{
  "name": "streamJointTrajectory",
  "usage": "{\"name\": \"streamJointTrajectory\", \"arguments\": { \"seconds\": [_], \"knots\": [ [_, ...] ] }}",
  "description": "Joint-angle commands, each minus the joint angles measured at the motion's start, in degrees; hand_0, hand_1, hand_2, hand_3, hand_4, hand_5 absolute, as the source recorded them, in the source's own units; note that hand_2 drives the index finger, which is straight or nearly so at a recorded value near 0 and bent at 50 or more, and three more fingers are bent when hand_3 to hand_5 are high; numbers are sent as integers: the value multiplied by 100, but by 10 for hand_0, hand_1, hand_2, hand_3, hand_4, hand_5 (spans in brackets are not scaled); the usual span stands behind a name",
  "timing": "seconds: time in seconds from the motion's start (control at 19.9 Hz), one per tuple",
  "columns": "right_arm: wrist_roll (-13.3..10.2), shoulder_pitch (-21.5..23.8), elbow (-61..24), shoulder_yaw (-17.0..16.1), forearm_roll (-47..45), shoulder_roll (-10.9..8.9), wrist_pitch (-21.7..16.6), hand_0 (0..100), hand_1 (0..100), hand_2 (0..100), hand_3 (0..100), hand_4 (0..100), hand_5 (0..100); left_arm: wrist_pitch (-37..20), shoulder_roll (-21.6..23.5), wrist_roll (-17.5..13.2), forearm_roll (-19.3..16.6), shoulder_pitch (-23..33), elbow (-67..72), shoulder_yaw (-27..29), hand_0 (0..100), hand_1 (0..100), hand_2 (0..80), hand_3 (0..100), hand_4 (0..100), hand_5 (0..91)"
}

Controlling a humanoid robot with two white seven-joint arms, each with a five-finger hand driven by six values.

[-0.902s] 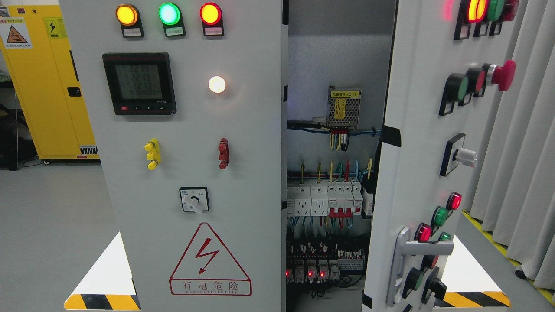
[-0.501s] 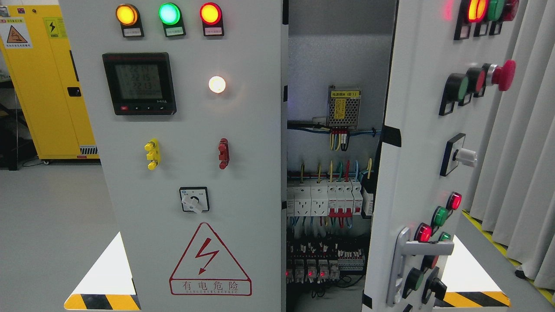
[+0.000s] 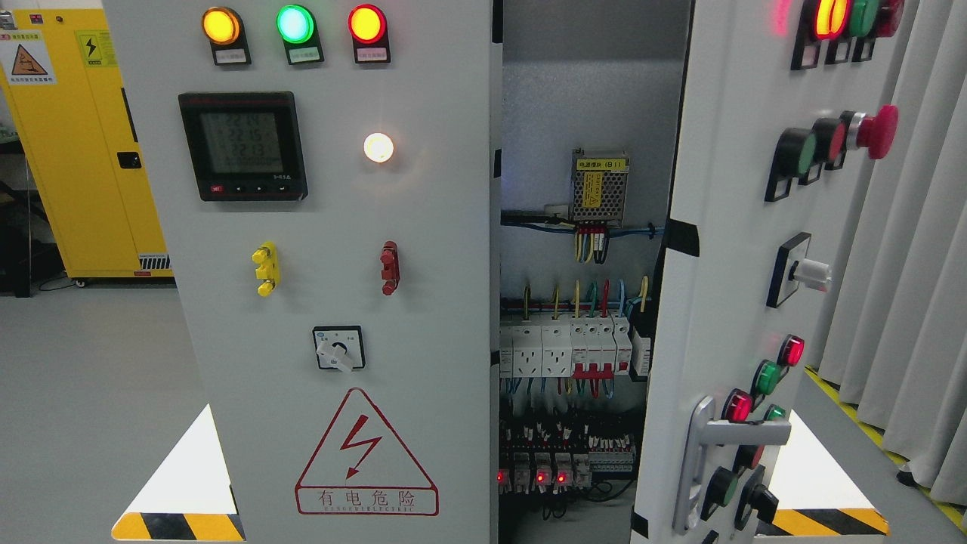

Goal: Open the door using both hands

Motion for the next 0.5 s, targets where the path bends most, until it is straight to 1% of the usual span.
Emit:
{"name": "streamJointTrajectory", "arguments": {
  "seconds": [0.0, 0.05, 0.1, 0.15, 0.2, 0.3, 0.45],
  "knots": [
    [0, -184, -184, -72, 0, 6, 5, 0, 500, 40, 0, 0, 0, -12, 374, -1375, 14, 844, -3516, 37, 120, 556, 0, 0, 0, 0],
    [0, -184, -184, -72, 0, 6, 5, 0, 500, 40, 0, 0, 0, -12, 418, -1989, 6, 906, -3788, 98, 120, 556, 0, 0, 0, 0],
    [0, -184, -184, -72, 0, 6, 5, 0, 500, 40, 0, 0, 0, -4, 454, -2457, 6, 959, -4009, 186, 120, 556, 0, 0, 0, 0],
    [0, -193, -184, -72, 0, -3, 5, 0, 500, 40, 0, 0, 0, -4, 489, -2688, 6, 994, -4185, 265, 120, 556, 0, 0, 0, 0],
    [0, -202, -184, -72, 0, -11, 5, 0, 500, 40, 0, 0, 0, -4, 559, -2751, 6, 1012, -4413, 301, 120, 556, 0, 0, 0, 0],
    [0, -202, -193, -72, 0, -11, 5, 0, 500, 40, 0, 0, 0, -4, 743, -2751, 14, 1082, -4835, 318, 120, 556, 0, 0, 0, 0],
    [0, -202, -185, -64, 0, -3, 5, 0, 500, 40, 0, 0, 0, -4, 1164, -2769, 32, 1144, -5573, 292, 120, 556, 0, 0, 0, 0]
  ]
}}
